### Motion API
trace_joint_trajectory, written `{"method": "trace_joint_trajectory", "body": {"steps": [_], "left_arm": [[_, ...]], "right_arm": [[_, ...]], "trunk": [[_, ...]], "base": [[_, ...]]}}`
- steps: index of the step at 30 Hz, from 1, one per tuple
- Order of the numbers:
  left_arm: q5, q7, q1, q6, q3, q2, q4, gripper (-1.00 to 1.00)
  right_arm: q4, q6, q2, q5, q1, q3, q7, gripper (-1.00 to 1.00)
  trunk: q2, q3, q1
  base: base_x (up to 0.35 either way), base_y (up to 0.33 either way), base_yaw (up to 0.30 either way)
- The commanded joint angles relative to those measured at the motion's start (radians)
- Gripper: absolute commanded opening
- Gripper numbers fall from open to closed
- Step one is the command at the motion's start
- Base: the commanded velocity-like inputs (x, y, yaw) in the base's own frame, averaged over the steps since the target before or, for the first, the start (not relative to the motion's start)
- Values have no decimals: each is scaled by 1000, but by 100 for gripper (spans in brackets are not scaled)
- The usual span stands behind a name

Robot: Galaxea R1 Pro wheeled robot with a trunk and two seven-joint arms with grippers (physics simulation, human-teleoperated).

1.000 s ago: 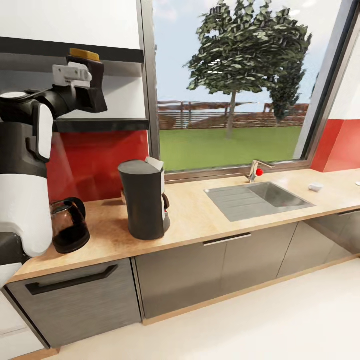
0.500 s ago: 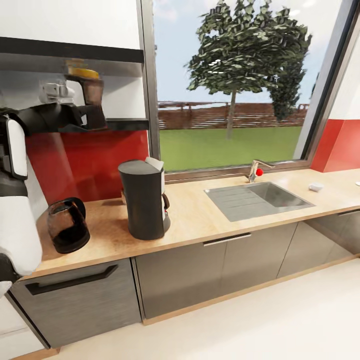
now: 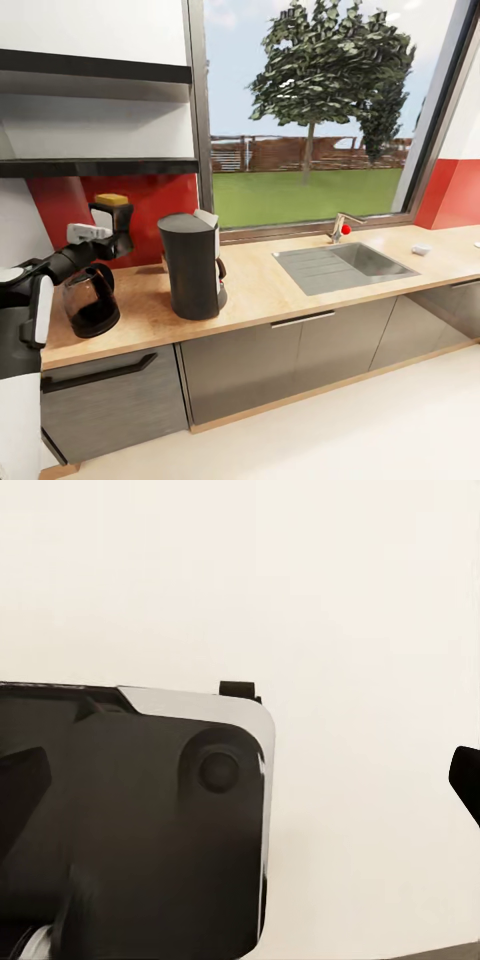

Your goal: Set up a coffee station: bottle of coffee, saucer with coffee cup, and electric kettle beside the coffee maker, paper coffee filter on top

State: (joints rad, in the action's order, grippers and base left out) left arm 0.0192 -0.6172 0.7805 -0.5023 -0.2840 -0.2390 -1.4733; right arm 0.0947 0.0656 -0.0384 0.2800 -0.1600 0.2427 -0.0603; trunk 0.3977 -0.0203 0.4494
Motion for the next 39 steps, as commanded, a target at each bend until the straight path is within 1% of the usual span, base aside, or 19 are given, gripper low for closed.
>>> {"method": "trace_joint_trajectory", "body": {"steps": [1, 3, 5, 6, 7, 8, 9, 10, 11, 13, 14, 17, 20, 22, 26, 29, 34, 36, 39], "left_arm": [[-12, 30, -11, 0, -2, 7, -1, -100], [-10, 119, -29, 15, -3, 35, 0, -100], [-8, 232, -36, 70, -1, 84, 3, -100], [-7, 272, -37, 92, 2, 99, 6, -100], [-6, 329, -37, 117, 16, 117, 13, -100], [-6, 365, -38, 127, 35, 126, 19, -100], [-6, 418, -38, 137, 72, 134, 27, -100], [-6, 476, -38, 143, 112, 138, 33, -100], [-7, 514, -38, 145, 134, 140, 35, -100], [-9, 591, -38, 149, 170, 144, 40, -100], [-9, 617, -37, 152, 179, 145, 41, -100], [-8, 640, -38, 176, 186, 145, 53, -100], [-5, 662, -38, 234, 185, 144, 120, -100], [-11, 702, -39, 284, 187, 145, 191, -100], [-15, 725, -38, 384, 190, 148, 322, -100], [-15, 726, -38, 399, 190, 156, 353, -100], [-10, 722, -39, 404, 191, 193, 359, -100], [-11, 721, -44, 405, 192, 198, 362, -100], [-10, 721, -57, 406, 210, 208, 369, -100]], "right_arm": [[0, 3, 1, 8, 0, 9, -4, 100], [0, 3, 2, 8, 0, 9, -4, 100], [0, 3, 3, 8, 0, 9, -4, 100], [0, 3, 3, 8, 0, 9, -4, 100], [0, 3, 3, 8, 0, 9, -4, 100], [0, 3, 3, 8, 0, 9, -4, 100], [0, 3, 3, 8, 0, 9, -4, 100], [0, 3, 3, 9, 0, 9, -4, 100], [0, 3, 3, 9, 0, 8, -4, 100], [0, 3, 3, 10, 0, 8, -4, 100], [0, 3, 3, 10, 0, 7, -4, 100], [0, 5, 3, 10, 0, 7, -4, 100], [0, 38, 3, 11, 0, 7, -4, 100], [0, 54, 2, 11, 0, 7, -4, 100], [0, 60, 2, 11, 0, 7, -4, 100], [0, 60, 2, 11, 0, 7, -4, 100], [0, 60, 2, 11, 0, 7, -4, 100], [0, 60, 2, 10, 0, 7, -4, 100], [0, 60, 2, 10, 0, 7, -4, 100]], "trunk": [[2, -2, 1], [2, -2, 1], [2, -2, 1], [2, -2, 1], [2, -2, 1], [2, -2, 1], [2, -2, 1], [2, -2, 1], [2, -2, 1], [2, -2, 1], [2, -2, 1], [2, -2, 1], [2, -2, 1], [2, -2, 1], [2, -2, 1], [2, -2, 1], [2, -2, 1], [2, -2, 1], [2, -2, 1]], "base": [[0, 0, 0], [0, 0, 0], [0, 0, 0], [0, 0, 0], [0, 0, 0], [0, 0, 0], [0, 0, 0], [0, 0, 0], [0, 0, 0], [0, 0, 0], [0, 0, 0], [0, 0, 0], [0, 0, 0], [0, 0, 0], [0, 0, 0], [0, 0, 0], [0, 0, 0], [0, 0, 0], [0, 0, 0]]}}
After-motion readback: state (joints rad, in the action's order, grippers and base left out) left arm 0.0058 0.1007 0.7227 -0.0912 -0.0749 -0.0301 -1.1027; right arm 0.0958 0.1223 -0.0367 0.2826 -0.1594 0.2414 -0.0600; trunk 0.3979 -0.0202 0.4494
